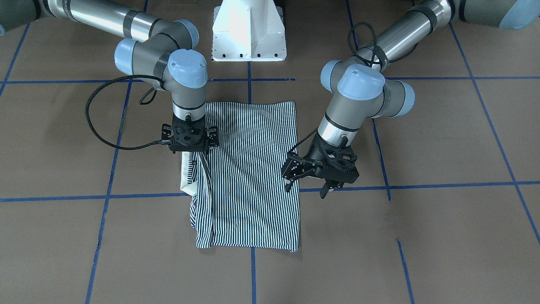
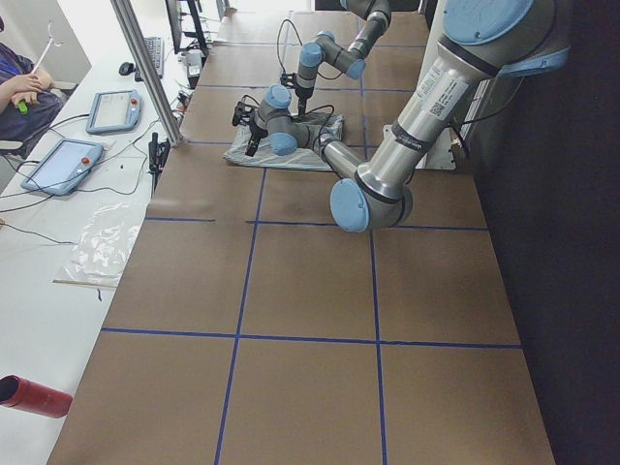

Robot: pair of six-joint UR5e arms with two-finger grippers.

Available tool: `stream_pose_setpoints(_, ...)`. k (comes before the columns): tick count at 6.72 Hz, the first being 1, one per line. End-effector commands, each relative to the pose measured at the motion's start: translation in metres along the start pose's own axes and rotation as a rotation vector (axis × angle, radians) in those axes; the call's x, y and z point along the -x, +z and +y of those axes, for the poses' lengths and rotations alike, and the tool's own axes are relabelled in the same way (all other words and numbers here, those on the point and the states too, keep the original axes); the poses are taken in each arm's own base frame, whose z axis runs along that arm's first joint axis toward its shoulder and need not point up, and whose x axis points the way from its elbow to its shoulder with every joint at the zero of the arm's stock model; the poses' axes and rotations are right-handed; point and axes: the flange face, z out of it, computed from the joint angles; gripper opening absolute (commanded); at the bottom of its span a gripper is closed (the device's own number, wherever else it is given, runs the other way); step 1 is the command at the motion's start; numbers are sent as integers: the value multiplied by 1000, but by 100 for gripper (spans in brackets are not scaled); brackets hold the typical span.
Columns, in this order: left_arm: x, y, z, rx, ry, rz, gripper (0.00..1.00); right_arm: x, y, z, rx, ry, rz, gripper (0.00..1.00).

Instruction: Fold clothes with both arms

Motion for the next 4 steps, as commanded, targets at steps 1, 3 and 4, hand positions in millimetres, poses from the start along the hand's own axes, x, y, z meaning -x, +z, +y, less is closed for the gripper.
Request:
stream_pose_setpoints(1,0,2,1,-1,0,5,100,-2,6,2,21,1,9,100)
stream_pose_setpoints(3,1,2,1,-1,0,5,100,-13,8,-4,39,3,11,100)
stream_pose_setpoints(4,1,2,1,-1,0,5,100,-36,15,-10,50,-9,28,100)
